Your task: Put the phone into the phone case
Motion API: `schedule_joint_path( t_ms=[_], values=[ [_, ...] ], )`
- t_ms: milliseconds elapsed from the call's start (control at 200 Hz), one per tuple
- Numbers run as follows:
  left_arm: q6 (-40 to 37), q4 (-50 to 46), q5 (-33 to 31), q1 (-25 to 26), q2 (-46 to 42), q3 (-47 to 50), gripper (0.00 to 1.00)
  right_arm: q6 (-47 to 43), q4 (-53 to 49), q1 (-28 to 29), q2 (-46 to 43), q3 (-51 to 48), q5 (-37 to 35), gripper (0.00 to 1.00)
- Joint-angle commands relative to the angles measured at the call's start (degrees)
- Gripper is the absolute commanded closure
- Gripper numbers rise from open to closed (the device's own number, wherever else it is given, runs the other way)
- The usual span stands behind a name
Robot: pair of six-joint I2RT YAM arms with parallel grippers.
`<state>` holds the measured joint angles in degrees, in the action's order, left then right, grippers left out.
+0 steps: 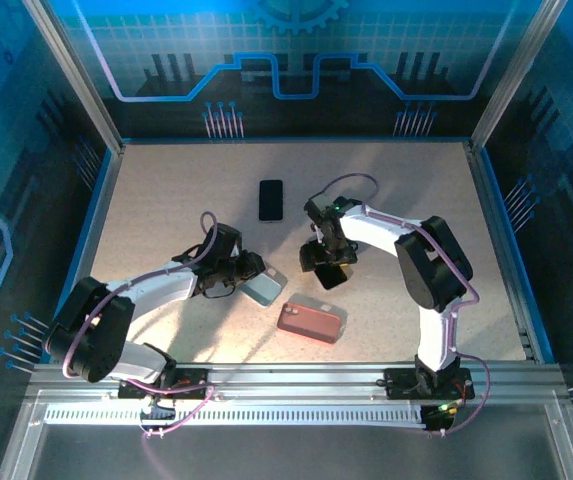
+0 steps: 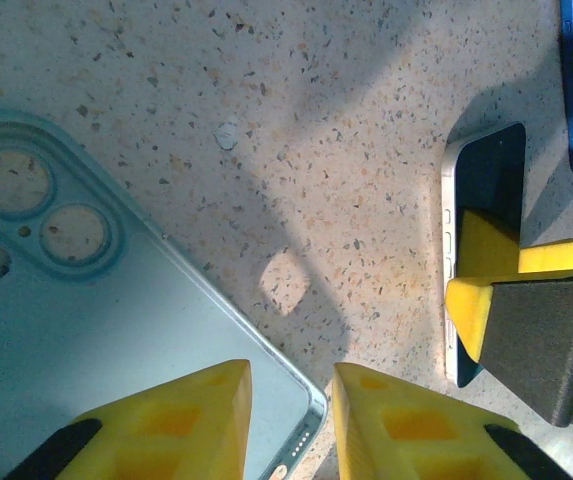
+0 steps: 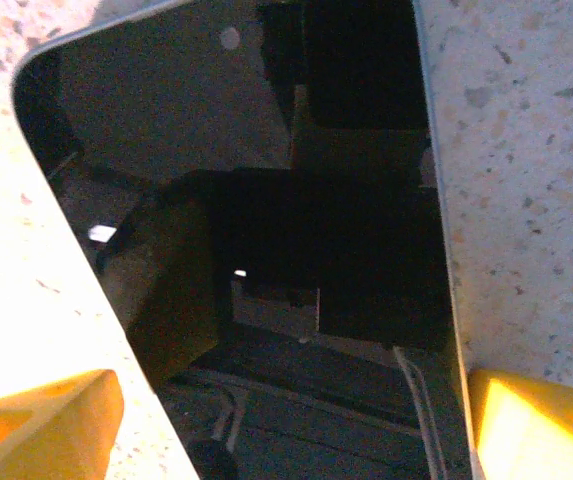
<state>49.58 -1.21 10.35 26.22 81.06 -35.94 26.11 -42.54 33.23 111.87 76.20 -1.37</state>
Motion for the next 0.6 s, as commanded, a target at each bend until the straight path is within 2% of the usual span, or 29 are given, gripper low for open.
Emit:
schedule_joint_path(
  t_ms=[0,190,370,590],
  values=[
    [0.4,-0.9,-0.6,0.1,-0.4,-1.4,0.72,-0.2,2.3,-0.7,-3.0,-1.1,3.6,0.09],
    [0.3,0.0,-0.8,0.1,0.5,-1.4,0.72,-4.1,1.9,-0.8,-5.0,-1.2,0.3,0.08],
    [0.1,0.5,-0.8,0.1,1.4,-1.7,0.72,-10.3,5.0,-0.6,-3.8,-1.1,-3.5,0.08],
    [0.5,0.8,-1.2,0.1,0.9,-1.1,0.72,-13.6,7.5,0.8,-2.1,-2.2,-4.9,0.07]
  ],
)
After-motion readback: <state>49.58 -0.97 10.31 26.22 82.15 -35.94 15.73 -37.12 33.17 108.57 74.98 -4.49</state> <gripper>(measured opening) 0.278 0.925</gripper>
